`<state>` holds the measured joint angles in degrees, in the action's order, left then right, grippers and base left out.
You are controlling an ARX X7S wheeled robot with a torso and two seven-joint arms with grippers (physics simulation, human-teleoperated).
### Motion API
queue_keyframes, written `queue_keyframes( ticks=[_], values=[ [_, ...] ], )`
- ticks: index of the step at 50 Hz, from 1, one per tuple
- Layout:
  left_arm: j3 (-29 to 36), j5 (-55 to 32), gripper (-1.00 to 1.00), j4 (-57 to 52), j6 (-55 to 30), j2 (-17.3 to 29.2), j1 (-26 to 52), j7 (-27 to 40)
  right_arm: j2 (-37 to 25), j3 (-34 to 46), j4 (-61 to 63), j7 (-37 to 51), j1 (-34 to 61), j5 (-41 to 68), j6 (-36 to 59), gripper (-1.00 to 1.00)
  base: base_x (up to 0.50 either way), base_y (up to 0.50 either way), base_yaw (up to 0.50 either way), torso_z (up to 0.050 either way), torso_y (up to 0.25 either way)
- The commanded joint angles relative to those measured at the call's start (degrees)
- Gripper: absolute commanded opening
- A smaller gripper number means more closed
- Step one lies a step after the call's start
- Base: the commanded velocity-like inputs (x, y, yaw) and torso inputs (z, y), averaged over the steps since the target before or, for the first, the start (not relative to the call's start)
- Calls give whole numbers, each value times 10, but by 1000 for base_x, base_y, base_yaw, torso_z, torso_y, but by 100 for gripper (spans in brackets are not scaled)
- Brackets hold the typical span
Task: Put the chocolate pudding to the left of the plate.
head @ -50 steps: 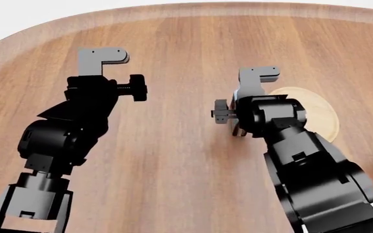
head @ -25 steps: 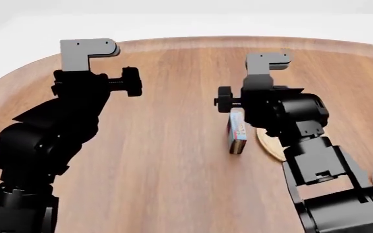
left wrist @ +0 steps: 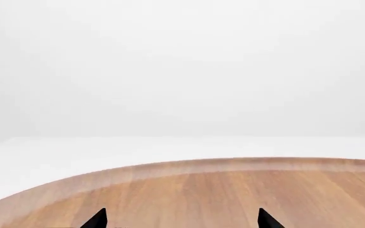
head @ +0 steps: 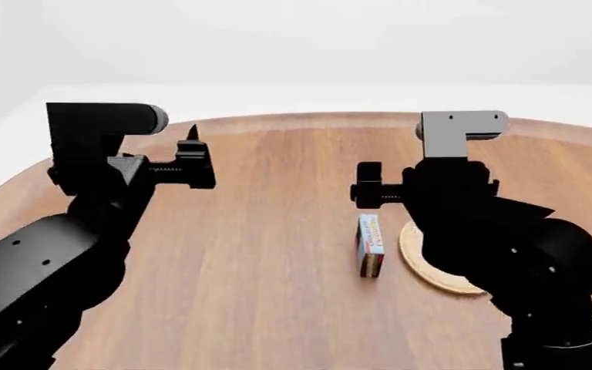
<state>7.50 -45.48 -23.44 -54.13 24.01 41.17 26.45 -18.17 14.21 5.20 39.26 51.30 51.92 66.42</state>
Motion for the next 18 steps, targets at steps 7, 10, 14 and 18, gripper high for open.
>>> queue_keyframes(
  ticks=[7,10,14,18],
  values=[
    [-37,2,100,-168,77,41,-208,-3,-69,-39,256,12,-196,59,-19,100,0,0,0,0,250],
    [-38,15,100,-199,102,48,-254,-9,-83,-33,289,-5,-233,38,-53,100,0,0,0,0,250],
    [-38,40,100,-240,141,57,-317,-17,-100,-26,330,-27,-291,-3,-112,100,0,0,0,0,250],
    [-29,92,100,-266,196,61,-382,-28,-119,-20,375,-53,-363,-49,-183,100,0,0,0,0,250]
  ],
)
